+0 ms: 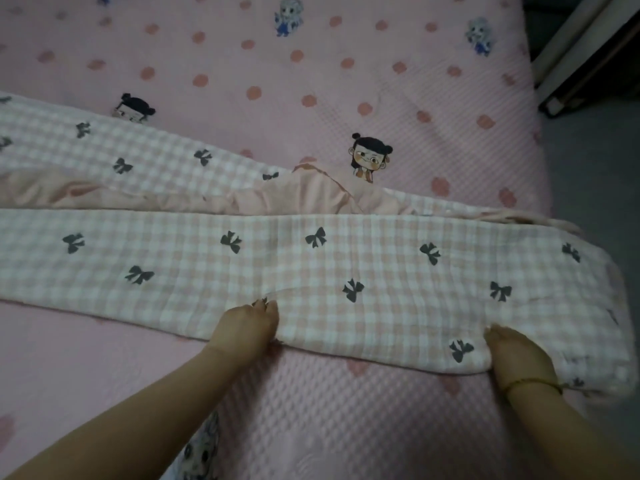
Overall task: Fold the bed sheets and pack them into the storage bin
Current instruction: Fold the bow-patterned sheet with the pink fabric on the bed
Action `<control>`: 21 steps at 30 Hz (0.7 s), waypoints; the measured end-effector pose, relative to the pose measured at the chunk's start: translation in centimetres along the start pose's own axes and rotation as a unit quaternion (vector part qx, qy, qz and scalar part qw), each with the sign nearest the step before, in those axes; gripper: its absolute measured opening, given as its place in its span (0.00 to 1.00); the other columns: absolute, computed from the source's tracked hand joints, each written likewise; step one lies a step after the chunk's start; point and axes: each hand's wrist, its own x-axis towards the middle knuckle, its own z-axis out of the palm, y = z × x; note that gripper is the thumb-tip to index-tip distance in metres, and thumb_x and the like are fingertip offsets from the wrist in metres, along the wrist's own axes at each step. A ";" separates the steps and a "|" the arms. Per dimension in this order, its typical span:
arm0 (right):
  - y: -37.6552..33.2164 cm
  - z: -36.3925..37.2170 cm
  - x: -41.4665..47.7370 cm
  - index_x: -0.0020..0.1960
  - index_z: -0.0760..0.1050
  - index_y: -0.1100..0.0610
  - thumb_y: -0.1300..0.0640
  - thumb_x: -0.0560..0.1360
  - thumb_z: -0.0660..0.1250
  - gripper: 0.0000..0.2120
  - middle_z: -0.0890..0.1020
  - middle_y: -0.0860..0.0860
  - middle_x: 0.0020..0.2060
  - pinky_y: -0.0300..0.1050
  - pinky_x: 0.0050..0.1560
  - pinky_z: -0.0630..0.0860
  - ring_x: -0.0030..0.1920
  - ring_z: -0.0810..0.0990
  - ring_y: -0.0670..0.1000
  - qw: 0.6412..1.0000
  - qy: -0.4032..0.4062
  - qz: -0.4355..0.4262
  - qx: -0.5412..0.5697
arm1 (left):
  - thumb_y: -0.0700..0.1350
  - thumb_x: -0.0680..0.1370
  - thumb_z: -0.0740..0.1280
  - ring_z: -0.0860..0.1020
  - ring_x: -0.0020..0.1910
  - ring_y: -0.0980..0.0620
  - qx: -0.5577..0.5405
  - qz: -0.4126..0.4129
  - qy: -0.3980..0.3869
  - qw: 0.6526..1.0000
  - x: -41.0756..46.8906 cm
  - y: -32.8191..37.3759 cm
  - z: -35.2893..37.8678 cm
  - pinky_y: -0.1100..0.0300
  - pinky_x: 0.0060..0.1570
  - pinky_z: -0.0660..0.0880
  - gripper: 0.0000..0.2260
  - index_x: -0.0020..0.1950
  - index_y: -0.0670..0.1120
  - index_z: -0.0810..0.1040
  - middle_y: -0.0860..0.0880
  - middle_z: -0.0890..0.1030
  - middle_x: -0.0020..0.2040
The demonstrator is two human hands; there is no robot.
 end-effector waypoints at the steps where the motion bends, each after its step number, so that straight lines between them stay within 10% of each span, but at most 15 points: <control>1: -1.2 0.2 -0.5 0.75 0.47 0.54 0.59 0.82 0.45 0.22 0.53 0.50 0.75 0.36 0.71 0.51 0.74 0.56 0.46 0.995 0.082 -0.045 -0.030 | 0.42 0.40 0.81 0.73 0.16 0.52 -0.005 -0.005 0.019 1.000 -0.8 0.5 0.1 0.68 0.14 0.62 0.22 0.31 0.39 0.80 0.45 0.79 0.26; 6: -1.9 2.1 -3.8 0.76 0.42 0.57 0.59 0.82 0.46 0.24 0.47 0.52 0.76 0.39 0.72 0.48 0.75 0.50 0.50 0.999 0.007 -0.016 -0.027 | 0.42 0.44 0.82 0.79 0.23 0.50 -0.042 -0.015 -0.016 0.999 -6.0 4.4 1.6 0.65 0.17 0.70 0.25 0.37 0.39 0.83 0.43 0.83 0.32; 8: -1.8 2.7 -4.9 0.75 0.38 0.60 0.62 0.81 0.47 0.26 0.42 0.54 0.76 0.42 0.73 0.44 0.76 0.44 0.53 0.999 -0.024 -0.014 -0.016 | 0.42 0.70 0.72 0.78 0.58 0.46 -0.103 -0.062 -0.007 0.993 -6.8 5.0 1.6 0.58 0.51 0.76 0.26 0.66 0.38 0.71 0.39 0.75 0.64; 10: -2.4 2.6 -6.0 0.74 0.34 0.60 0.63 0.79 0.49 0.30 0.38 0.55 0.75 0.46 0.74 0.41 0.75 0.40 0.55 0.999 -0.037 -0.024 0.017 | 0.47 0.81 0.57 0.55 0.75 0.49 -0.137 -0.074 -0.051 0.986 -7.8 5.2 2.1 0.59 0.71 0.55 0.27 0.76 0.46 0.50 0.45 0.52 0.77; 14: -5.6 0.6 -7.8 0.75 0.34 0.55 0.60 0.77 0.56 0.36 0.37 0.53 0.75 0.47 0.74 0.36 0.75 0.40 0.51 0.993 0.007 -0.074 0.088 | 0.71 0.66 0.42 0.50 0.76 0.51 -0.158 -0.042 -0.074 0.984 -8.8 4.4 1.5 0.59 0.72 0.50 0.43 0.76 0.49 0.49 0.47 0.48 0.77; 17: -11.0 -1.6 -9.1 0.75 0.33 0.52 0.52 0.79 0.54 0.35 0.35 0.51 0.74 0.48 0.73 0.35 0.75 0.37 0.51 0.984 0.055 -0.137 0.102 | 0.66 0.55 0.27 0.45 0.76 0.52 -0.121 -0.047 -0.059 0.990 -9.2 1.4 0.6 0.56 0.73 0.45 0.50 0.76 0.50 0.41 0.49 0.42 0.77; 21: -21.6 -4.3 -8.9 0.75 0.36 0.46 0.49 0.81 0.46 0.27 0.30 0.47 0.72 0.59 0.72 0.36 0.74 0.33 0.53 0.978 0.071 -0.172 0.089 | 0.71 0.65 0.27 0.38 0.75 0.48 -0.086 -0.110 -0.035 0.990 -8.8 -6.9 0.6 0.46 0.72 0.39 0.42 0.74 0.52 0.33 0.51 0.30 0.72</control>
